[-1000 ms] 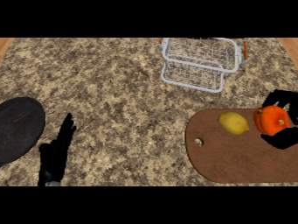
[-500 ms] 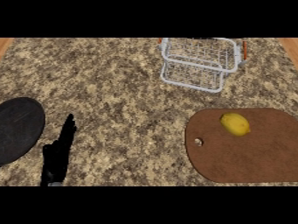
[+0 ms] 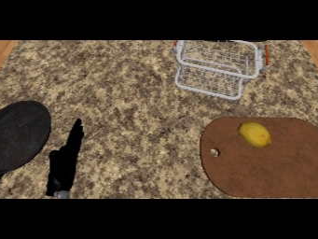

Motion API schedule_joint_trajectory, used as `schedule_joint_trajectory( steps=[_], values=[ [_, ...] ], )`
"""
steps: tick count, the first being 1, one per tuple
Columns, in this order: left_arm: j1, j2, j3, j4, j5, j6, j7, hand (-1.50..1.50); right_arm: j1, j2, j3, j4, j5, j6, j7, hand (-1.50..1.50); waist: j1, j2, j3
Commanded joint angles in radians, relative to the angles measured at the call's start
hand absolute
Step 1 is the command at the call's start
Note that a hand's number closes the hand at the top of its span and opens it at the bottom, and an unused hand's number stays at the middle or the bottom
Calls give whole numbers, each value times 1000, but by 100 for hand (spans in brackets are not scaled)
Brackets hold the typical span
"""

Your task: Pick the squash from the cutting board and place it in the tiered basket

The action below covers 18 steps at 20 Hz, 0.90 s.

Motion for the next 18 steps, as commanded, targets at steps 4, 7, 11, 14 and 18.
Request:
schedule_joint_trajectory(
  steps=[4,7,11,14,18],
  values=[
    [6,10,27,41,20,-36,-27,0,-198,36,132,209,114,-103,52,150,8,5,-2],
    [26,1,11,30,9,-33,-23,0,-247,45,148,357,152,-147,-23,150,12,7,-2],
    [-2,-27,-13,36,-23,-6,2,0,-362,67,186,522,173,-174,-77,150,15,8,-2],
    [-14,-11,23,49,8,-31,-23,0,-341,122,244,574,234,-246,-144,150,13,8,-2],
    [-20,45,49,-28,17,-59,54,0,-375,138,264,687,261,-260,-202,150,11,6,-2]
  ],
)
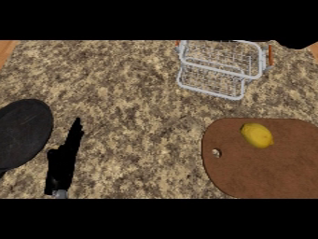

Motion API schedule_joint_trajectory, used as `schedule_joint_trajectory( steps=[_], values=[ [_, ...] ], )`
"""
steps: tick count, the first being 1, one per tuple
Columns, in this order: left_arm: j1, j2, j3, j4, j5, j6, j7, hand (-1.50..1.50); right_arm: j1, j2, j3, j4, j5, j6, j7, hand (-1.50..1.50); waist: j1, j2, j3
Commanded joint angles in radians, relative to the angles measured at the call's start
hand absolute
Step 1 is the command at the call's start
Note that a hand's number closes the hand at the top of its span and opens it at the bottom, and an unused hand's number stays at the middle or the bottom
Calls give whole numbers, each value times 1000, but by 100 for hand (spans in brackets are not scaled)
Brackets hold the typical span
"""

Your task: Pick the squash from the cutting board and place it in the tiered basket

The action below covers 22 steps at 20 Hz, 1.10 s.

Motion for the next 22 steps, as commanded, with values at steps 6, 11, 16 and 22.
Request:
schedule_joint_trajectory(
  steps=[6,11,16,22],
  values=[
    [11,1,17,-5,12,-20,11,0,-78,104,80,260,141,-140,-54,150,-3,1,-3],
    [40,32,29,-19,21,-56,12,0,-70,161,73,417,176,-266,-149,150,1,2,-2],
    [19,20,28,15,14,-47,0,0,-139,219,-100,537,6,-289,-132,-150,13,8,-2],
    [24,0,19,-1,5,-30,-4,0,-103,231,-217,584,-124,-351,-290,-150,5,6,-1]
  ],
)
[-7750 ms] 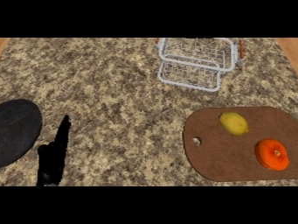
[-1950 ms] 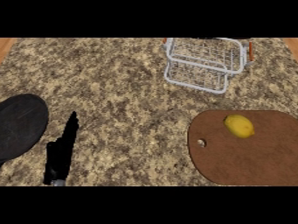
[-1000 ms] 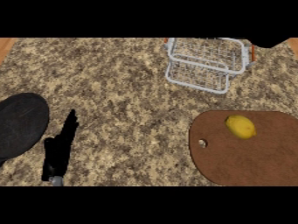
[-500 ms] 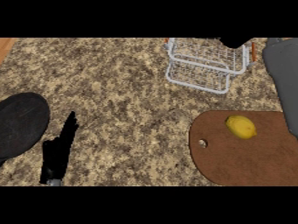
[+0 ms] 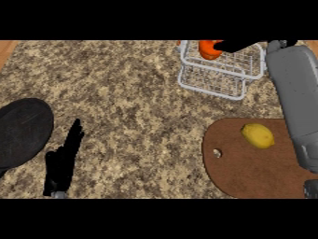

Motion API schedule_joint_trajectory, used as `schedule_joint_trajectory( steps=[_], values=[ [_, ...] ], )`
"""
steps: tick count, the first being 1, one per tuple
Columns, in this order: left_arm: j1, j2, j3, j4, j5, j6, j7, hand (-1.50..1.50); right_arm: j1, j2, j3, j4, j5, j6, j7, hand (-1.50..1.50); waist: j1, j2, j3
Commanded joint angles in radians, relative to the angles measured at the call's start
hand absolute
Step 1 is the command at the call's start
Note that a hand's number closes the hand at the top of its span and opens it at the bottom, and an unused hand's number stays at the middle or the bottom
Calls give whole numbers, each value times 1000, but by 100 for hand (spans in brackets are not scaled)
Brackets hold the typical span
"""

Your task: Pick the squash from the cutting board and place it in the tiered basket

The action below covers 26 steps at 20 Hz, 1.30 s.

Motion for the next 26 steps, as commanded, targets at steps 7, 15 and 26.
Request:
schedule_joint_trajectory(
  steps=[7,15,26],
  values=[
    [-14,9,17,19,1,-6,34,0,-39,-35,-189,13,-178,-121,-165,-150,-7,1,-3],
    [13,2,28,15,3,10,23,0,78,-251,-315,-75,-192,-201,-68,-150,-39,-8,-3],
    [47,12,49,36,12,-6,-22,0,386,-558,-548,-148,-452,172,-83,-150,-40,-8,-4]
  ],
)
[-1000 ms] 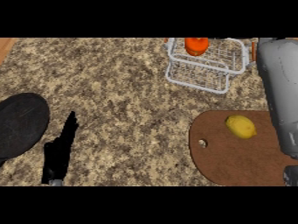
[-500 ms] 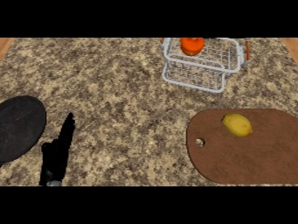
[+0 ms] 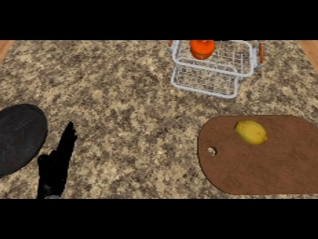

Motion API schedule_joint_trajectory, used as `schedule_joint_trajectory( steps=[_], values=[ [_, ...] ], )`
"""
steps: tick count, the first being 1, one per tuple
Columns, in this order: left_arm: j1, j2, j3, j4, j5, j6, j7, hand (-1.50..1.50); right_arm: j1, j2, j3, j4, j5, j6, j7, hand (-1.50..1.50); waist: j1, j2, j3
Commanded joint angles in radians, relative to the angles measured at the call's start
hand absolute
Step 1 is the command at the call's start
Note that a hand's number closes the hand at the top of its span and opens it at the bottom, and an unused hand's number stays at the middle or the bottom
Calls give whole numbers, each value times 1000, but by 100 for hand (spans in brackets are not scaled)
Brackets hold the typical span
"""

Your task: Pick the squash from the cutting board and place it in the tiered basket

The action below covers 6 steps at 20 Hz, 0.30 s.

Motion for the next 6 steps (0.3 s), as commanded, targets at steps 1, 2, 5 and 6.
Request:
schedule_joint_trajectory(
  steps=[1,2,5,6],
  values=[
    [24,-18,-19,-26,-3,5,32,0,135,-151,-110,32,-104,180,-38,-150,-1,3,-1],
    [12,-3,14,14,11,-1,-3,0,165,-178,-131,54,-120,212,-68,-150,2,5,-2],
    [9,-3,-16,-29,-11,-2,40,0,188,-284,-181,194,-172,330,-124,-150,17,8,-1],
    [-6,-21,-27,-16,-15,5,45,0,256,-263,-209,209,-190,368,-223,-150,10,9,0]
  ],
)
